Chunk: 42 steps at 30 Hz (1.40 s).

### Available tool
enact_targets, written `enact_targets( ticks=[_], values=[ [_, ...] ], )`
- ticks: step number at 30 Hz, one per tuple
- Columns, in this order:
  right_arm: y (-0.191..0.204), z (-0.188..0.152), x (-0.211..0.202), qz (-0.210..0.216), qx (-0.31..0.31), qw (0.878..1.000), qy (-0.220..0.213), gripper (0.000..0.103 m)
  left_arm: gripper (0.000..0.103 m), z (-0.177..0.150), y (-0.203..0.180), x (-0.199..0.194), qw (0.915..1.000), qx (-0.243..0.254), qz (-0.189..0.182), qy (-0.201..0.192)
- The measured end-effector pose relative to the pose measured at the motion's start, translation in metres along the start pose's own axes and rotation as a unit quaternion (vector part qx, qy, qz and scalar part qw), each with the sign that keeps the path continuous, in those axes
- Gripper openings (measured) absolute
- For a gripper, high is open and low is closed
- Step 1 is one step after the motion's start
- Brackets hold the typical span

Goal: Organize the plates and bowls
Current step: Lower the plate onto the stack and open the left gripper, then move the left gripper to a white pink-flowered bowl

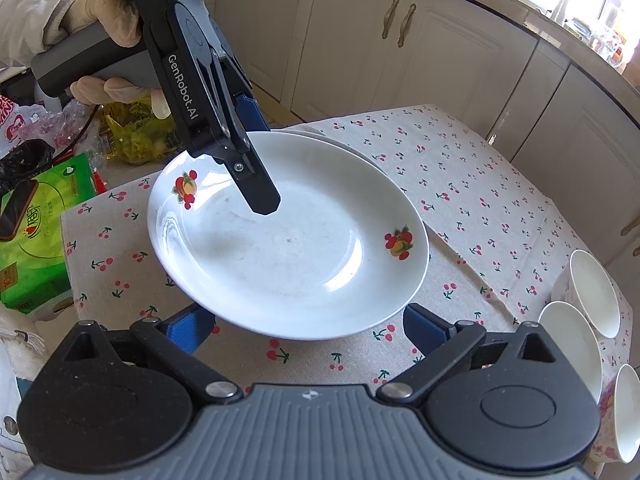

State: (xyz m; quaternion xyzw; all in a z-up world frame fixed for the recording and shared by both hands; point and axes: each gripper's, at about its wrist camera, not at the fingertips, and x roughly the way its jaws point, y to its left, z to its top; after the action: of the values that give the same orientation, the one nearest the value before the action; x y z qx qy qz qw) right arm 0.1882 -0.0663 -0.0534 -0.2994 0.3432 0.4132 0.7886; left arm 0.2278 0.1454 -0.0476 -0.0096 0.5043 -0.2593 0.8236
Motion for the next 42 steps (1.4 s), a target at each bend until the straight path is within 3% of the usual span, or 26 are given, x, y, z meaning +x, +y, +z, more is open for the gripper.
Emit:
enact_targets(
  ticks=[25,33,39,42],
  values=[
    [0.004,0.006,0.003,-0.008,-0.02,1.0,0.013,0.103,0.087,-0.007,0.005,-0.012,0.9997,-0.009,-0.011,-0.018],
    [0.007,0.005,0.002,-0.008,-0.022,1.0,0.014,0.103,0.089,-0.011,0.003,-0.023,0.9996,-0.011,-0.002,-0.026],
    [0.007,0.004,-0.002,-0.013,-0.021,1.0,0.008,0.103,0.09,-0.018,0.003,-0.026,0.9993,-0.009,0.029,-0.022],
    [0.007,0.004,-0.009,-0.019,-0.015,1.0,-0.002,0.103,0.09,-0.024,0.0,-0.032,0.9987,-0.008,0.028,-0.041]
  ],
)
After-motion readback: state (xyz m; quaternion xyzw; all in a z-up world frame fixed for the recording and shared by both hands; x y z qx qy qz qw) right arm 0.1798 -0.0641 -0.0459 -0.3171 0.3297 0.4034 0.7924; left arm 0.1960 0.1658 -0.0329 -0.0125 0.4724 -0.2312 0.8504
